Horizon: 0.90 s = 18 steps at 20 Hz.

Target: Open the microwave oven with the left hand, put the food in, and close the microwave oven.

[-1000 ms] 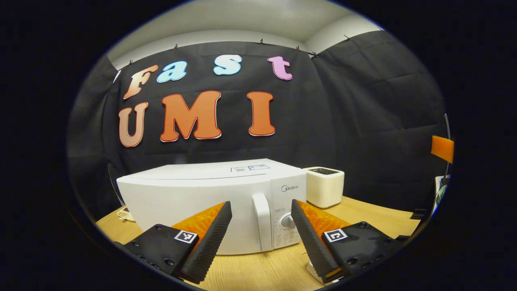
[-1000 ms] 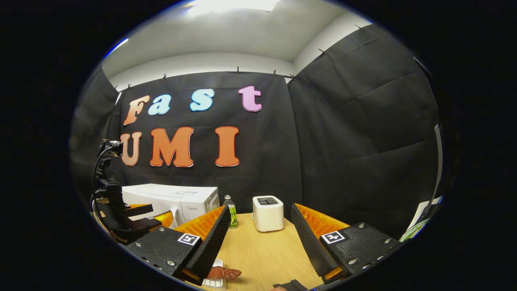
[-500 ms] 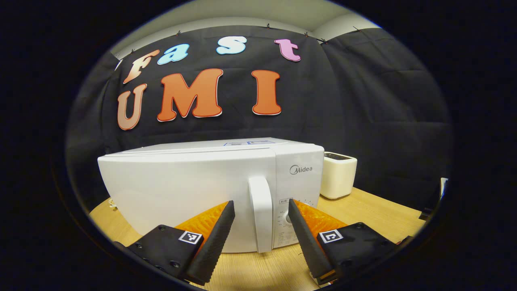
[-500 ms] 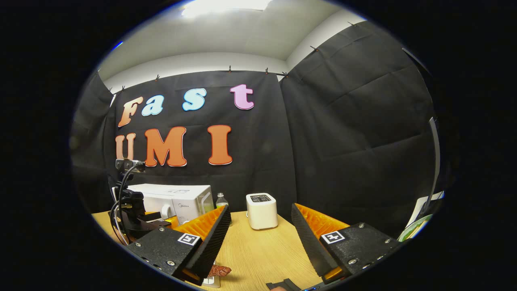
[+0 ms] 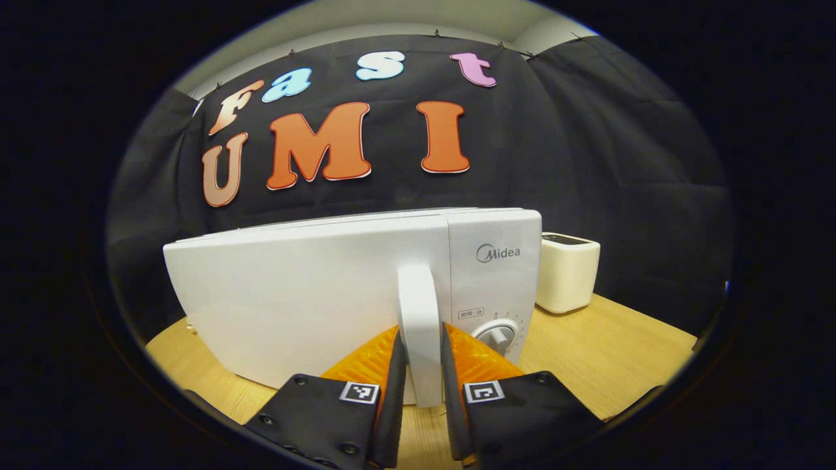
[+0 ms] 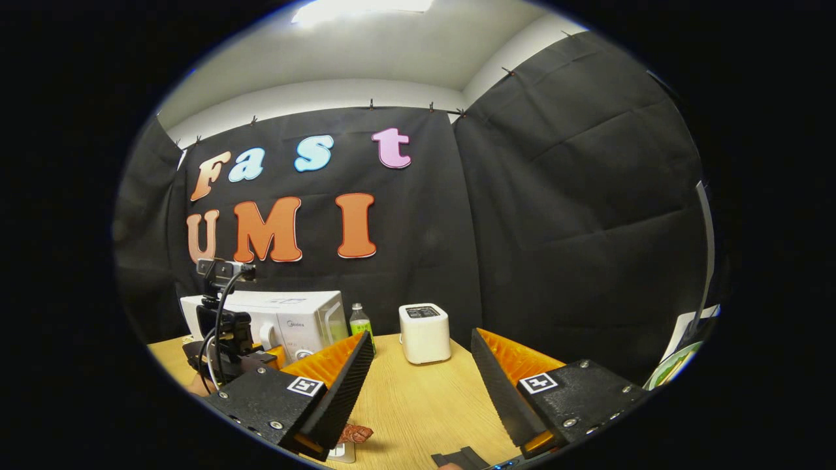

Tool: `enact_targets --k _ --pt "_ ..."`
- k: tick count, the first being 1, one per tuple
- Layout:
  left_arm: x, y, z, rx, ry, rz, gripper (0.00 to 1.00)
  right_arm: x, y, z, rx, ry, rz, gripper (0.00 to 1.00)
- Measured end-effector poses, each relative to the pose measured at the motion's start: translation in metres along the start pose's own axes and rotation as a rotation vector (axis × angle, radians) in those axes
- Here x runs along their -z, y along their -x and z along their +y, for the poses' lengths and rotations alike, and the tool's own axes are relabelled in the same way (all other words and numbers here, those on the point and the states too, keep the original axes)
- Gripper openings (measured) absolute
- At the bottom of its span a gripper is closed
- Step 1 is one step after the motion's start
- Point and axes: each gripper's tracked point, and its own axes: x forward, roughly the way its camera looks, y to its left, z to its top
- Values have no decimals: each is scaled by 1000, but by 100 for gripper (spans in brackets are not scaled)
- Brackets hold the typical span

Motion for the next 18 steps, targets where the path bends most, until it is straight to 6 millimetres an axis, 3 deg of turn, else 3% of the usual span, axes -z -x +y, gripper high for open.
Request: enact_targets --k 3,11,18 --pt "1 0 -2 17 34 21 22 0 1 0 3 -5 7 93" --pt "0 5 0 32 51 39 22 4 5 -3 6 -19 20 93" --pt "2 11 -1 66 112 57 19 17 -3 -8 2 -49 48 93"
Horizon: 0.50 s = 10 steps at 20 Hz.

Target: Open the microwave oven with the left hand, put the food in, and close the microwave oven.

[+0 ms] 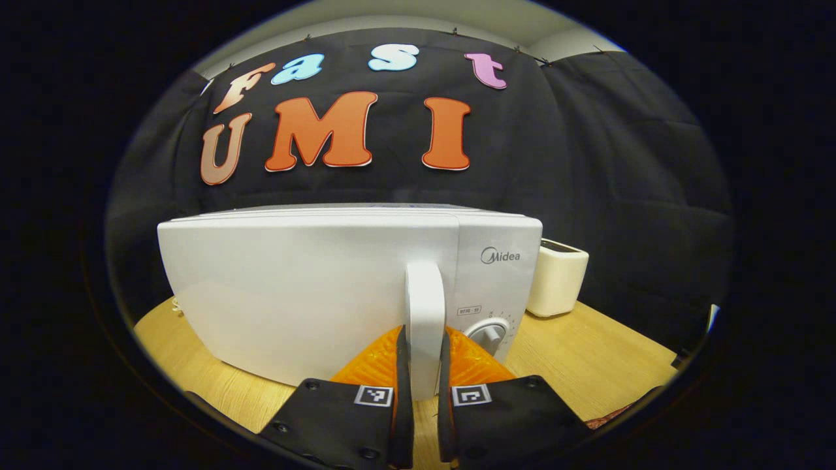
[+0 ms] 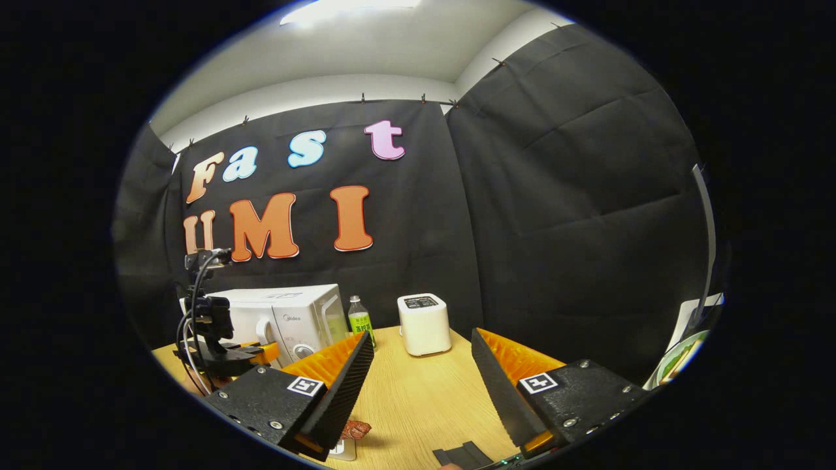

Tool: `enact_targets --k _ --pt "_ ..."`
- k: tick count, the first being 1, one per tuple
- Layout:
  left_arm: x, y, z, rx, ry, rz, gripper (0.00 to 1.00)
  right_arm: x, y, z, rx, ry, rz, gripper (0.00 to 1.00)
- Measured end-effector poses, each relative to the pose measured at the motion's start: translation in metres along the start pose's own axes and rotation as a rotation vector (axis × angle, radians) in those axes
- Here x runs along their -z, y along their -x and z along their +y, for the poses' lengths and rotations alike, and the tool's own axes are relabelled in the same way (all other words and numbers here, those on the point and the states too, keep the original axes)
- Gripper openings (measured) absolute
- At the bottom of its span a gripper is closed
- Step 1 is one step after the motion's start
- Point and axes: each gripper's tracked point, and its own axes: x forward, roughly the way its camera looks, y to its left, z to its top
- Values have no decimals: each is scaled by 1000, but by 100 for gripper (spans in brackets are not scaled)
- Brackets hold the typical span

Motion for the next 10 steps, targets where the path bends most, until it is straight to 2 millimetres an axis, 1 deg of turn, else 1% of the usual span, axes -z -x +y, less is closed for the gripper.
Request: enact_targets --k 4,5,6,7,8,9,10 --pt "0 3 1 0 -21 -18 19 9 -6 -4 7 -10 26 93" --pt "0 1 0 0 -24 -20 17 10 -7 -4 5 -16 32 93" --pt "-1 2 2 2 -18 -24 17 11 -8 -4 5 -20 38 93" --pt "0 3 2 7 -14 -21 12 12 -9 -4 5 -24 41 93" --pt "1 3 1 10 -7 -21 17 13 -9 -5 5 -26 47 93" --pt "4 10 -1 11 2 -1 17 14 -9 -5 5 -26 50 93" --pt "2 23 0 8 -6 -32 17 15 -9 -5 6 -26 51 93"
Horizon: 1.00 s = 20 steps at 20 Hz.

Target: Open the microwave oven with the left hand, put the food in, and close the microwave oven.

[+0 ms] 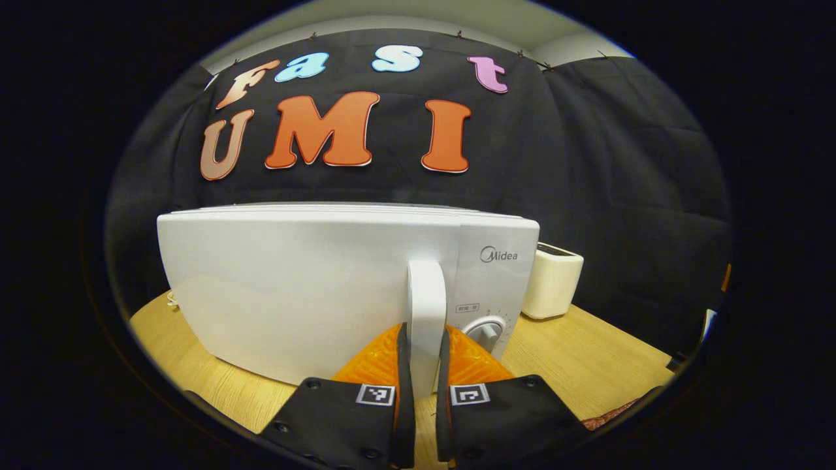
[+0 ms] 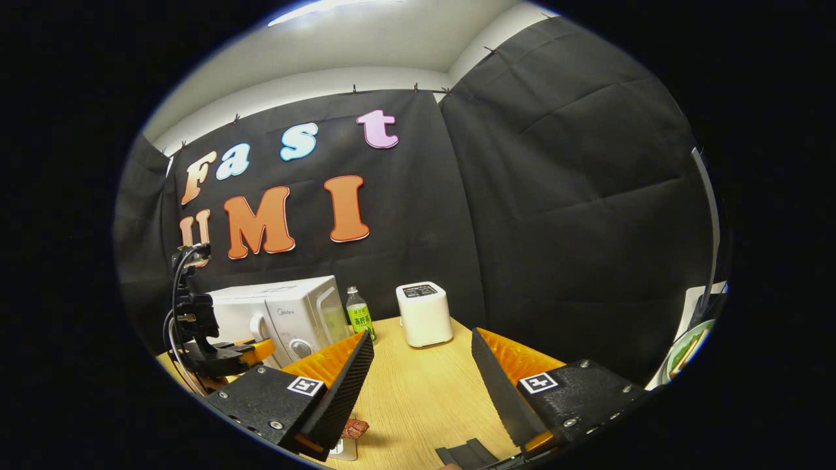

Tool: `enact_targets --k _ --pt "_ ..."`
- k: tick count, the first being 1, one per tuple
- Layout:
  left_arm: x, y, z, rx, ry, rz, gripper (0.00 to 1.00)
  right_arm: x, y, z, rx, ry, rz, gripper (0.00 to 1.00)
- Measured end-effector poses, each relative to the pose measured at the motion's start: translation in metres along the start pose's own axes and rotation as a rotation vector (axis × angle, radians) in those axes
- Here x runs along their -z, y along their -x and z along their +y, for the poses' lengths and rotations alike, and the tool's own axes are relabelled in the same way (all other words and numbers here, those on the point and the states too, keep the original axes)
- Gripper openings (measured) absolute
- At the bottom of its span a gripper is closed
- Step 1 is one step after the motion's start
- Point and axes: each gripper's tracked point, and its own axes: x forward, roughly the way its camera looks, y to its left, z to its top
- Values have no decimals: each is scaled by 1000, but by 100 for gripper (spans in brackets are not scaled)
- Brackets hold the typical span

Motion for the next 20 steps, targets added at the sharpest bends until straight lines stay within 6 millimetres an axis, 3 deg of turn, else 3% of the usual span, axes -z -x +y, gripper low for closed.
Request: enact_targets --k 2,3,11,15,20 --pt "2 16 0 19 -42 -19 12 0 -3 2 -3 -10 7 93" --pt "3 22 1 36 -34 -16 16 3 -2 6 -10 -21 20 93" --pt "15 109 25 116 -62 -42 15 16 10 37 -48 -24 73 94" --pt "19 151 49 93 -95 -73 16 15 18 59 -76 1 80 95" --pt "26 207 102 -6 -110 -124 16 22 22 86 -110 54 100 94"
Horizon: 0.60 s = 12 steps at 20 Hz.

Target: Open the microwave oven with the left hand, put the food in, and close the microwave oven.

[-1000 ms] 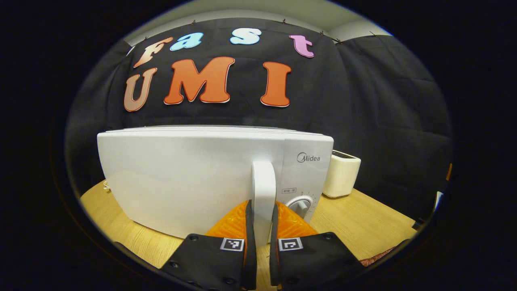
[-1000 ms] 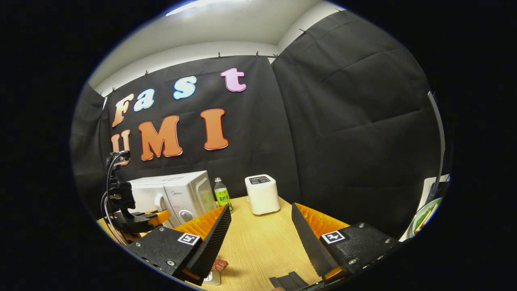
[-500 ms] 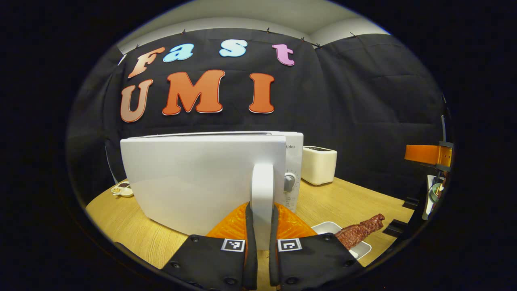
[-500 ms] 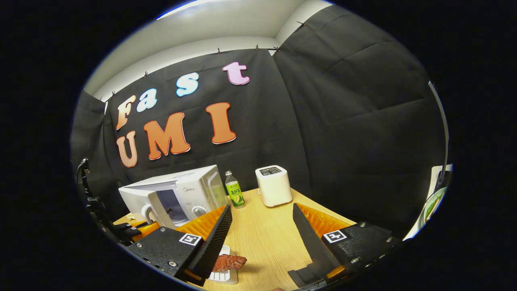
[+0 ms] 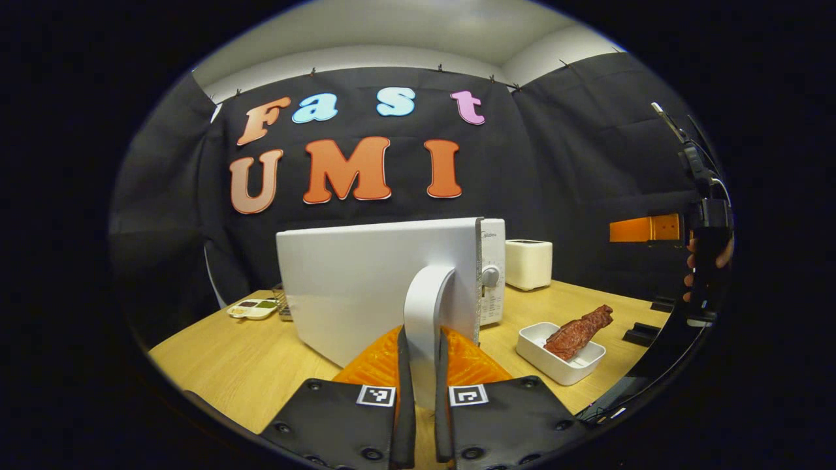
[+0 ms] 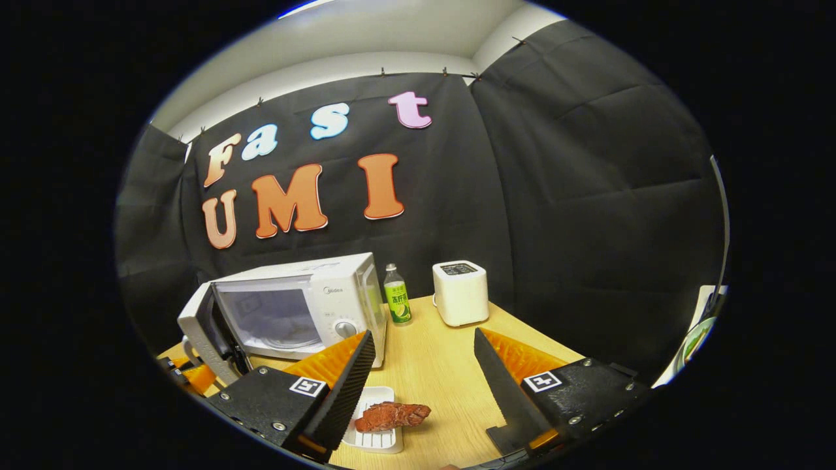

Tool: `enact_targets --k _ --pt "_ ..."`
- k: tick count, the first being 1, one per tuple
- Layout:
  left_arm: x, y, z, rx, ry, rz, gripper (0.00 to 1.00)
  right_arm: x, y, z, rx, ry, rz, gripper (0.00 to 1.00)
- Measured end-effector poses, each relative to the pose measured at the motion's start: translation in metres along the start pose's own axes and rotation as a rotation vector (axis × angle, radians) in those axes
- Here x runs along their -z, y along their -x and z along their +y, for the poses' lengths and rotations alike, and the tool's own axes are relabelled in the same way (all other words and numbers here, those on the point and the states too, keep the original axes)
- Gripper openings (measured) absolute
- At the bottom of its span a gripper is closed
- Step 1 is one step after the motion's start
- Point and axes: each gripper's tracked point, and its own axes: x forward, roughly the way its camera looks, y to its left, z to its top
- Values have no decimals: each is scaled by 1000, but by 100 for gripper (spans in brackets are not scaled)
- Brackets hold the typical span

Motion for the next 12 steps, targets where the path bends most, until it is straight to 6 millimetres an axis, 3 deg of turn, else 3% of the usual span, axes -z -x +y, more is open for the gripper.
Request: enact_targets --k 5,10,12 --pt "4 38 54 -101 7 11 16 5 -4 19 -13 35 16 94" --pt "10 68 125 -239 15 20 16 11 -8 31 -20 54 33 94" --pt "10 73 139 -227 69 28 14 16 -11 35 -19 67 47 94"
